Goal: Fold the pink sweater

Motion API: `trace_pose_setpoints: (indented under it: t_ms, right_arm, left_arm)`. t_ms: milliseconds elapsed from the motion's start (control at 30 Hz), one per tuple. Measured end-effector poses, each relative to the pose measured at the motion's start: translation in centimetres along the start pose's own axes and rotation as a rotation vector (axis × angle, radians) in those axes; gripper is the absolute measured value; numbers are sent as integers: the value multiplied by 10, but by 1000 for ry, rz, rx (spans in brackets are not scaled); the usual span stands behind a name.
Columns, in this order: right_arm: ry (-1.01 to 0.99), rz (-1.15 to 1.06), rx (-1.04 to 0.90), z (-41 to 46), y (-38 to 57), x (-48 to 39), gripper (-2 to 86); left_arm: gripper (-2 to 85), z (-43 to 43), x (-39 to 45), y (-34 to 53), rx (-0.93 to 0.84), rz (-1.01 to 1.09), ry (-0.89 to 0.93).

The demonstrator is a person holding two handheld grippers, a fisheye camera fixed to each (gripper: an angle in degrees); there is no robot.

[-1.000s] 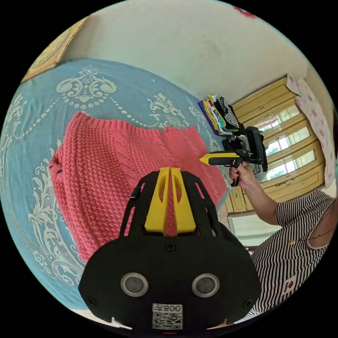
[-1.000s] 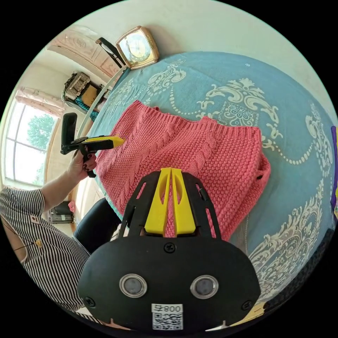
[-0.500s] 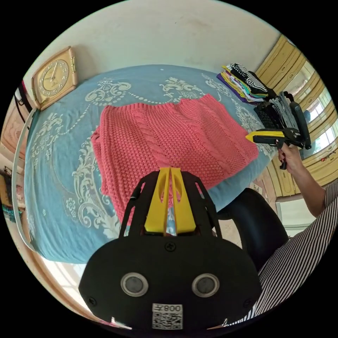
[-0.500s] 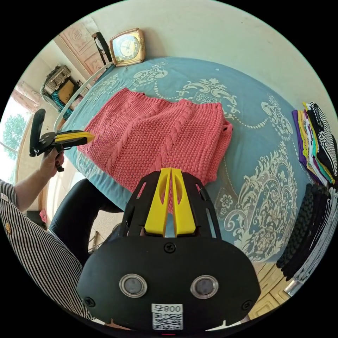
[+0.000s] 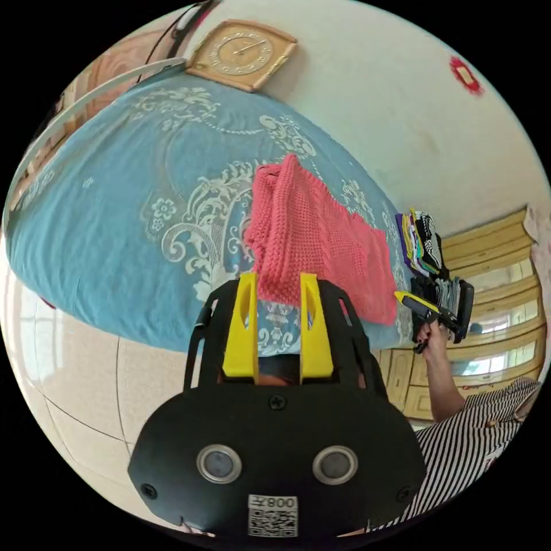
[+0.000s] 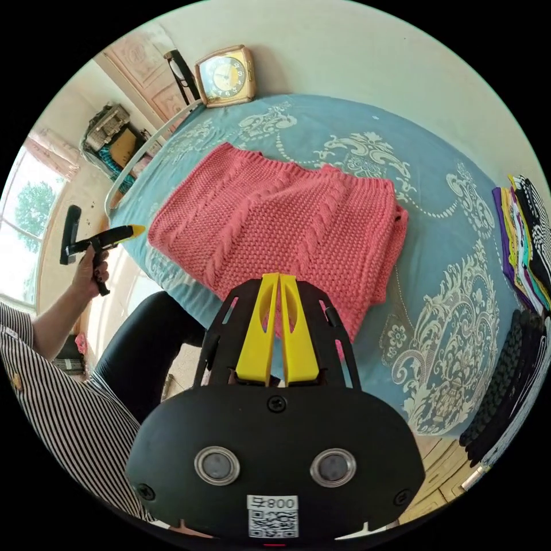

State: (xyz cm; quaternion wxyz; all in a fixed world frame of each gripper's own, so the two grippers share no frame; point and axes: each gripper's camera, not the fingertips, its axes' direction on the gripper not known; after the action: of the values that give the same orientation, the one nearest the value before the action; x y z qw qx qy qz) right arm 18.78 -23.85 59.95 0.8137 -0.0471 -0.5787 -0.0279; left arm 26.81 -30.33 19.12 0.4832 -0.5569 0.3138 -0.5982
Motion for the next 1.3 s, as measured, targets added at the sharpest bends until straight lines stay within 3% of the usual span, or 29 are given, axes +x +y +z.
trace_pose_setpoints:
  t_ms: [100, 233, 400, 767, 1033, 1300]
  right_arm:
    - [-116, -97, 21, 18, -39, -34, 31]
    - [-267, -177, -60, 60, -114, -75, 83]
    - [-272, -218, -134, 105, -193, -126, 102]
    - [-54, -155, -319, 195, -257, -216, 134]
    - [374, -277, -340, 226, -251, -285, 116]
    - [332, -286, -322, 207, -247, -260, 74]
  left_arm:
    - [136, 18, -30, 9, -38, -91, 149]
    - [142, 41, -45, 11, -87, -118, 207]
    - [111, 58, -67, 16, -85, -144, 271]
    - [79, 79, -52, 33, -70, 64, 136]
    - [77, 100, -41, 53, -74, 145, 60]
    - [75, 127, -36, 82, -61, 163, 52]
